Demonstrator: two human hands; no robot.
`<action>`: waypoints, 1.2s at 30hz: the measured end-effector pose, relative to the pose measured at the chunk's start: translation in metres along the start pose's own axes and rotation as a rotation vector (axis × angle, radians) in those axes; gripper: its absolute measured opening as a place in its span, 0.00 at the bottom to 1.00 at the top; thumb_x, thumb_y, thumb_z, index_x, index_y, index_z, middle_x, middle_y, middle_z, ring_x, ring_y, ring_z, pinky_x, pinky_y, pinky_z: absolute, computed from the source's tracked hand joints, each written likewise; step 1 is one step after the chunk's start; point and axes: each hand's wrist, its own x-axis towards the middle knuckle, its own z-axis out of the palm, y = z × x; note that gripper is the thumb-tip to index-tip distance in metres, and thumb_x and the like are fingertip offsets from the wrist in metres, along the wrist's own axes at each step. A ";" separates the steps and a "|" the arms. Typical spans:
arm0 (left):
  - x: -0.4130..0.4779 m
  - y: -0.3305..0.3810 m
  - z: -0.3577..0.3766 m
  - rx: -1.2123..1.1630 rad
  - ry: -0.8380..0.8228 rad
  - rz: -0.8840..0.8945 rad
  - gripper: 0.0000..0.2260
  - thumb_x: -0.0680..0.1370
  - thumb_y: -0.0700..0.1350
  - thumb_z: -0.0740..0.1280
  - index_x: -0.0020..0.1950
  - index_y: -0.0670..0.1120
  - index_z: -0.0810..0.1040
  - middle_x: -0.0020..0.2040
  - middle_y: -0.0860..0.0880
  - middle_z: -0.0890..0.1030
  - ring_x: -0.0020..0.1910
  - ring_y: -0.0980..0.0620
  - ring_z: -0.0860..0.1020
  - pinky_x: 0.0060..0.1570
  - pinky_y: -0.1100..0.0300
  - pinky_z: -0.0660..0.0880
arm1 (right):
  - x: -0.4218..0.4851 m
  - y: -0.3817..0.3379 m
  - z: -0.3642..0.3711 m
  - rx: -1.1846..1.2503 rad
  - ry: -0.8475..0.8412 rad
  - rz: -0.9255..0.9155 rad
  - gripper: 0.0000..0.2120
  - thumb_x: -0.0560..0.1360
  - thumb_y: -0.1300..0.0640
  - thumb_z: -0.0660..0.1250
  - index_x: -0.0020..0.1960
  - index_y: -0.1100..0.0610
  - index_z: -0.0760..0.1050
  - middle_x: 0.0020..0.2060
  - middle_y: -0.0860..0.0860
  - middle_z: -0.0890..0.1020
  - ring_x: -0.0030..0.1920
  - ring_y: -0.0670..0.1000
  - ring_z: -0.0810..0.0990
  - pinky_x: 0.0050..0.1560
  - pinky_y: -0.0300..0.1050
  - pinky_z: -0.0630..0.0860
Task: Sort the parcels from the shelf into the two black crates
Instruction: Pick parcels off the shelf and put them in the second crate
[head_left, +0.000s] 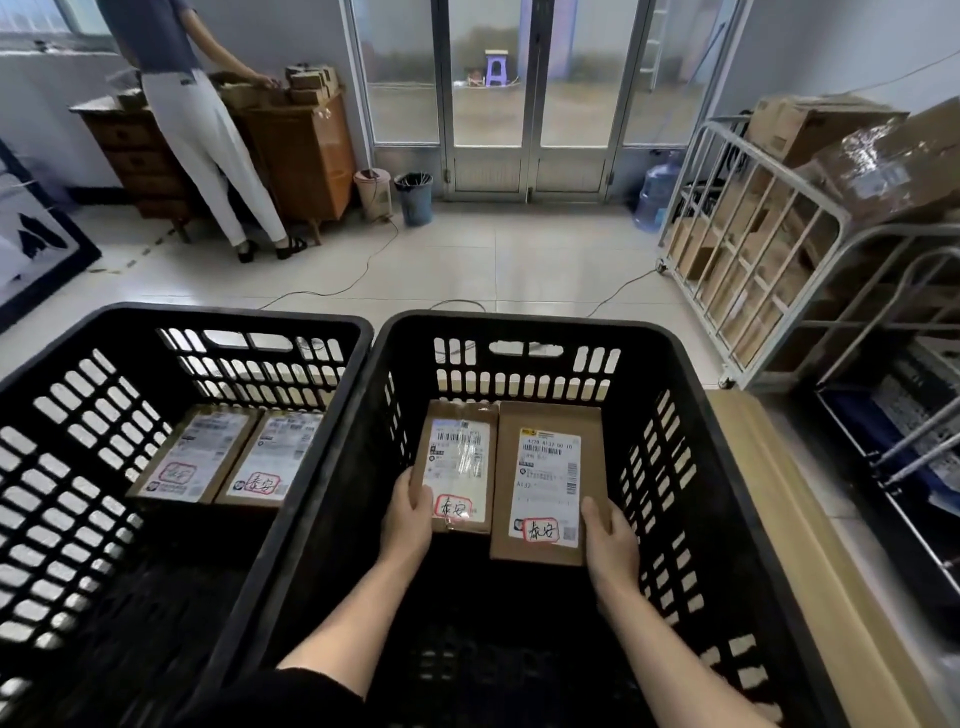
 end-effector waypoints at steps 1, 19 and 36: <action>0.002 0.000 -0.001 -0.001 0.011 0.000 0.16 0.80 0.41 0.56 0.68 0.46 0.69 0.59 0.44 0.78 0.53 0.48 0.76 0.52 0.59 0.69 | 0.000 0.001 0.002 -0.004 -0.002 0.009 0.21 0.78 0.48 0.59 0.68 0.57 0.68 0.56 0.55 0.79 0.54 0.54 0.78 0.53 0.47 0.73; 0.000 0.004 0.005 0.554 0.002 0.282 0.28 0.80 0.47 0.59 0.77 0.46 0.51 0.76 0.44 0.56 0.74 0.46 0.55 0.70 0.51 0.61 | -0.002 -0.015 0.000 -0.654 0.004 -0.294 0.28 0.79 0.47 0.56 0.75 0.56 0.54 0.74 0.56 0.59 0.73 0.55 0.57 0.71 0.52 0.59; -0.004 -0.009 0.011 0.885 -0.053 0.474 0.27 0.81 0.53 0.49 0.77 0.46 0.45 0.78 0.50 0.45 0.77 0.54 0.42 0.70 0.62 0.36 | -0.017 -0.016 0.012 -0.982 -0.130 -0.605 0.30 0.79 0.43 0.53 0.75 0.55 0.52 0.76 0.51 0.53 0.76 0.49 0.49 0.74 0.44 0.46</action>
